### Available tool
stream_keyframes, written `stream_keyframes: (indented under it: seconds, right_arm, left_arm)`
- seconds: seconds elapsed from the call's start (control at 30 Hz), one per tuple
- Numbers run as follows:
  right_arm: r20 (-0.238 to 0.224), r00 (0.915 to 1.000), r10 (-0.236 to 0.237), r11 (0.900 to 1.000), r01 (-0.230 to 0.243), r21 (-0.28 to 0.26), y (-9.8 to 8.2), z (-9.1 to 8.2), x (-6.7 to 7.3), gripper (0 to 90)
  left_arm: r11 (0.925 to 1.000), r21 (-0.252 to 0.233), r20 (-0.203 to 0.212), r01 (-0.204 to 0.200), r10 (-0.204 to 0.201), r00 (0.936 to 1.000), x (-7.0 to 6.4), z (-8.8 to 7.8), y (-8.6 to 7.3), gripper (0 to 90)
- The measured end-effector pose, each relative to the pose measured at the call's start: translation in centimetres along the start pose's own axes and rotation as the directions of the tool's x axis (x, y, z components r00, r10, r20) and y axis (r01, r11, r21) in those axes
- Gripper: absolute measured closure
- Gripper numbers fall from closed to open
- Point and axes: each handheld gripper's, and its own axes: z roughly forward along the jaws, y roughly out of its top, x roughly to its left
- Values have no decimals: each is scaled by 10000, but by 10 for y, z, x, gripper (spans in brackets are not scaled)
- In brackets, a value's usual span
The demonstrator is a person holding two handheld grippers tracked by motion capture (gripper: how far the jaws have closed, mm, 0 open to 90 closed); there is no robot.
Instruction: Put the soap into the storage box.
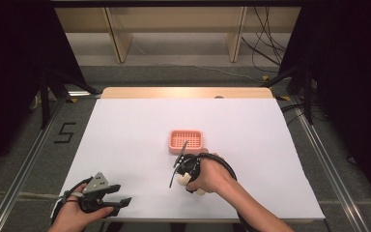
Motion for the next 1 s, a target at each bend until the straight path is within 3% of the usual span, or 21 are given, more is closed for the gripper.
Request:
stream_keyframes:
  seconds: [0.07, 0.13, 0.3, 0.4, 0.43, 0.53, 0.6, 0.63, 0.67, 0.73, 0.93, 1.0]
  right_arm:
    - [-102, 9993, 357, 9993, -357, 69, 0, -2, 2, 506]
    - [26, 9999, 124, 9999, -124, -20, -1, -2, 0, 506]
    - [65, 9993, 360, 9993, -360, 62, -2, -5, -2, 506]
    - [112, 9997, 237, 9997, -237, 32, -2, -7, -4, 506]
    - [172, 9990, 416, 9991, -418, 117, -2, -8, -3, 506]
    - [213, 9998, 27, 10000, -28, 46, -3, -8, -7, 506]
    - [275, 9996, 113, 9999, -114, 66, -3, -8, -6, 506]
    - [225, 9996, 142, 9999, -143, 24, -4, -8, -8, 506]
    - [191, 9998, -30, 10000, 31, -72, -4, -8, -9, 506]
    - [220, 9997, 106, 9999, -105, -50, -5, -8, -9, 506]
    - [277, 9991, 310, 9995, -309, -50, -6, -7, -11, 506]
    - [343, 9993, 162, 9999, -160, -66, -6, -8, -14, 506]
  left_arm:
    - [9999, -85, 23, 99, -99, 9999, -1, 1, 0, 362]
    - [9999, -93, -2, 84, -84, 10000, -1, 0, 0, 362]
    - [9999, -17, -34, -167, 167, 9999, 1, -1, 0, 362]
    - [9999, -38, -41, -166, 165, 9999, 1, -1, 0, 362]
    - [9999, -38, -41, -166, 165, 9999, 1, -1, 0, 362]
    - [9997, -65, -104, -236, 236, 9997, 2, 0, 1, 362]
    - [9997, -103, -93, -236, 235, 9997, 2, 0, 0, 362]
    - [9989, -41, -171, -467, 466, 9988, 4, 0, 1, 362]
    - [9990, -43, -206, -450, 449, 9988, 4, 0, 1, 362]
    - [9998, -189, -18, -81, 80, 10000, 1, 0, 0, 362]
    - [9997, -200, -25, -101, 101, 9999, 1, -1, 1, 362]
    - [9993, -118, -148, -364, 363, 9992, 3, -1, 1, 363]
